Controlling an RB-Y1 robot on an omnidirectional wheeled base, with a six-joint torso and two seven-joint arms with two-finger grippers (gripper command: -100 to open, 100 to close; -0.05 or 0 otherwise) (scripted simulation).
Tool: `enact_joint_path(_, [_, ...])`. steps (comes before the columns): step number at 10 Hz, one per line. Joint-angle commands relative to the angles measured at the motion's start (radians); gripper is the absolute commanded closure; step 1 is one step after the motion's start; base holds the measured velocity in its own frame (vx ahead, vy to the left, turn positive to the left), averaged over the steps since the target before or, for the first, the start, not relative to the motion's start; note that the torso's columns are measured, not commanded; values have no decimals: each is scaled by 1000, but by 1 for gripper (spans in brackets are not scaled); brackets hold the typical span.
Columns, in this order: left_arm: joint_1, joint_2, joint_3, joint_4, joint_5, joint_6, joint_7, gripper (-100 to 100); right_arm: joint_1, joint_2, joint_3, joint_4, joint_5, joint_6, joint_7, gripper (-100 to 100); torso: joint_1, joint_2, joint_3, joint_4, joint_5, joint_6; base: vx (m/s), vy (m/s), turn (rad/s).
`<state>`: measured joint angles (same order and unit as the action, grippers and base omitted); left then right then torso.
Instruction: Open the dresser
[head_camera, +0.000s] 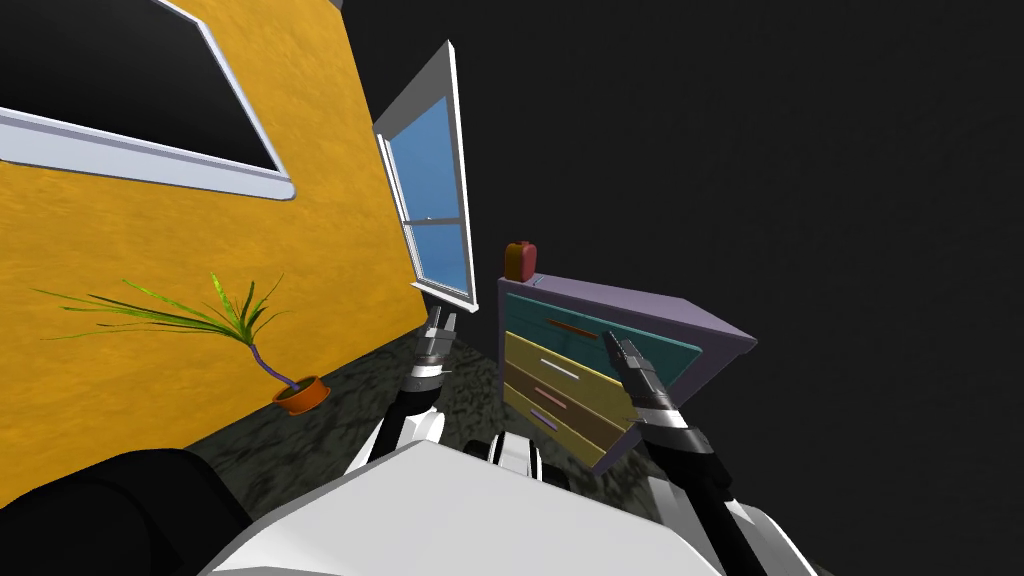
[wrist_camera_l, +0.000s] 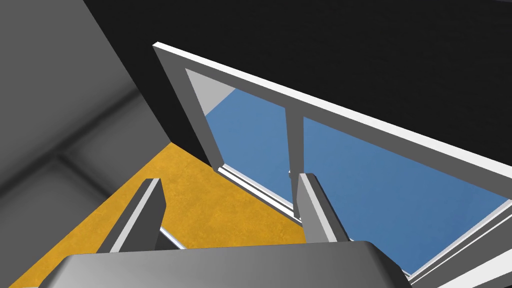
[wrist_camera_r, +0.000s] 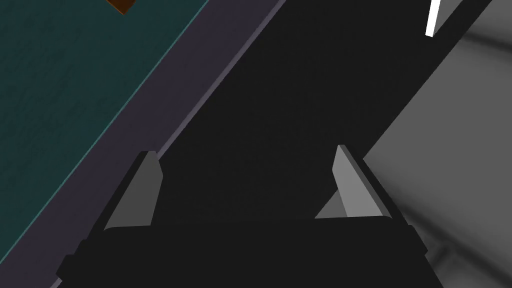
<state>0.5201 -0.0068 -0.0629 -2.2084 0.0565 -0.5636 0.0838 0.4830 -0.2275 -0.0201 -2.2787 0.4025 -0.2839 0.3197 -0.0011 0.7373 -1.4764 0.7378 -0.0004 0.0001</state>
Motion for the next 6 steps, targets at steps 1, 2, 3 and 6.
enact_joint_path(1, [0,0,0,0,0,0,0,0,-4,-16,-14,10,65,28,54,-100,3,0,0,0,1,0,22,119,-16])
enact_joint_path(2, [0,0,0,0,0,0,0,0,-5,-23,-23,18,104,43,87,-100,2,2,1,0,1,0,47,113,-30])
enact_joint_path(3, [0,0,0,0,0,0,0,0,-6,-31,-31,27,133,58,119,-100,1,0,0,0,0,0,39,164,-50])
enact_joint_path(6, [0,0,0,0,0,0,0,0,-10,-47,-49,48,210,89,183,-100,-1,1,0,0,0,0,45,122,-39])
